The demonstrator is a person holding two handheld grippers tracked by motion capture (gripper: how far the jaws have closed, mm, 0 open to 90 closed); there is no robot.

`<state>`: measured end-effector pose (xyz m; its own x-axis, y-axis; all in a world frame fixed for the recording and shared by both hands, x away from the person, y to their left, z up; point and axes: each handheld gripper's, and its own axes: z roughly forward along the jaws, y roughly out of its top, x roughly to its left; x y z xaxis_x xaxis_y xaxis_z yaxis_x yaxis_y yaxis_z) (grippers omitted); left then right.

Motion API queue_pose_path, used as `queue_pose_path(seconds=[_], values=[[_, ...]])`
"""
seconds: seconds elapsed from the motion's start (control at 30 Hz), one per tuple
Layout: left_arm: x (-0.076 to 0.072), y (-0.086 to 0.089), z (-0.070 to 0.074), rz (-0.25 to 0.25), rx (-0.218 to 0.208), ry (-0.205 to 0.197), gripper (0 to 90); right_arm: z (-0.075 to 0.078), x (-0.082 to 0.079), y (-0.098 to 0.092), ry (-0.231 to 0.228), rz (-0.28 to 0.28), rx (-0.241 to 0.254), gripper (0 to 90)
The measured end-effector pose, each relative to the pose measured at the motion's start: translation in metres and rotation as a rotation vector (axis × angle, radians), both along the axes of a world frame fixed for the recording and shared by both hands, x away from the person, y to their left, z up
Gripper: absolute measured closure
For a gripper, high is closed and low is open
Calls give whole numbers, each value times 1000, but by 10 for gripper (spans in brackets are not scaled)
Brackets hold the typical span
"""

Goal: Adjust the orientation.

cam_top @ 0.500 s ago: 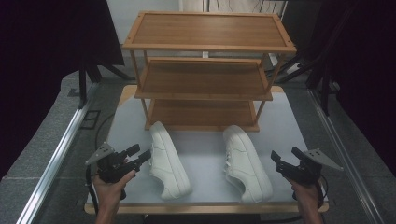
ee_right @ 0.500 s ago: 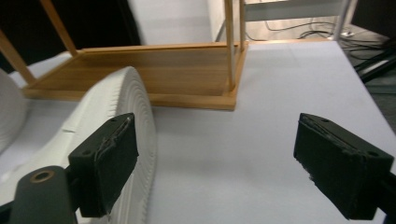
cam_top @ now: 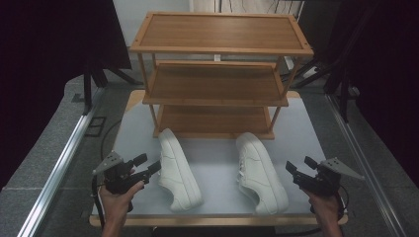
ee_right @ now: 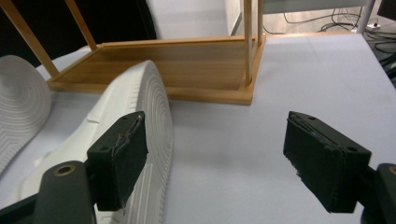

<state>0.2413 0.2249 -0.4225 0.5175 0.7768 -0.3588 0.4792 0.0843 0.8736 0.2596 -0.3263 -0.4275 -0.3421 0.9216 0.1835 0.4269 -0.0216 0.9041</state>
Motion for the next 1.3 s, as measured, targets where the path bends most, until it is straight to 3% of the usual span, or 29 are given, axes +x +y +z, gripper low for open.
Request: queue_pose_path(seconds=[0.4,0.7,1.0,1.1,1.3], values=[[-7,2,4,16,17,-13,336,1,-4,-6,0,22,23,250],[-5,2,-1,20,-11,1,346,-1,-4,-10,15,25,46,266],[-10,3,3,29,11,-2,378,-5,-8,-8,32,41,50,276],[-14,6,4,61,32,-1,437,-5,-8,-6,31,44,43,279],[-21,6,3,59,33,19,582,-9,-8,-8,45,34,48,284]])
